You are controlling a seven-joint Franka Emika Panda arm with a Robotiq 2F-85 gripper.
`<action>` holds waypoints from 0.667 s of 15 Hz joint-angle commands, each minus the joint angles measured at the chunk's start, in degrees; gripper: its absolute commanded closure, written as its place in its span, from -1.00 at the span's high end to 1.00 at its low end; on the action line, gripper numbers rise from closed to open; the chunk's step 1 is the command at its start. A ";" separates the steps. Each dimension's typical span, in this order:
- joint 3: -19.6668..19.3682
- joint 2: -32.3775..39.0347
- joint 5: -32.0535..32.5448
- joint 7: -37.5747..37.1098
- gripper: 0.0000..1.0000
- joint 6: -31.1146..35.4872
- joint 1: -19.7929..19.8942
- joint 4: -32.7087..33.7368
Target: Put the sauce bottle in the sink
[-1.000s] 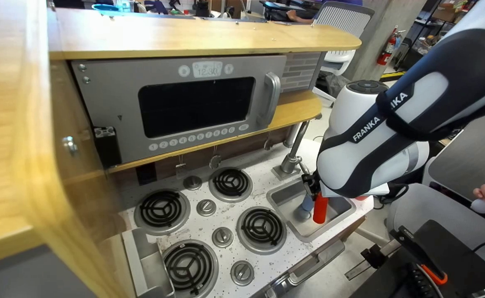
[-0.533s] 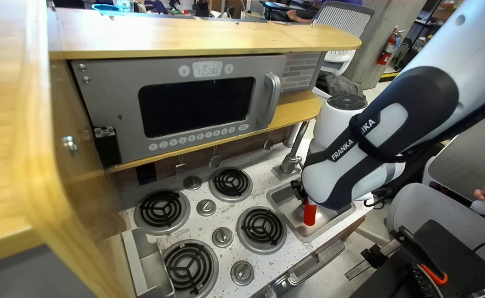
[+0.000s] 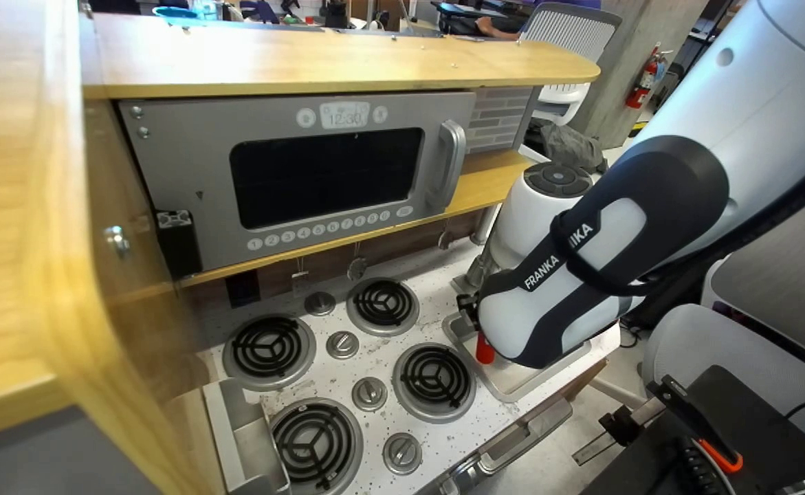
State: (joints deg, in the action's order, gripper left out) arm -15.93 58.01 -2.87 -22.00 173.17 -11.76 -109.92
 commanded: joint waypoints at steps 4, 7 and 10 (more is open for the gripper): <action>-1.77 2.65 -2.80 -0.18 -0.73 5.75 -2.21 -2.43; -3.43 4.93 -3.98 -0.25 -0.73 8.06 -3.72 -2.46; -4.17 5.29 -5.60 0.49 -0.73 9.31 -4.61 -2.66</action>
State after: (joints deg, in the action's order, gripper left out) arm -18.50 61.46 -6.12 -21.96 179.89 -14.25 -112.43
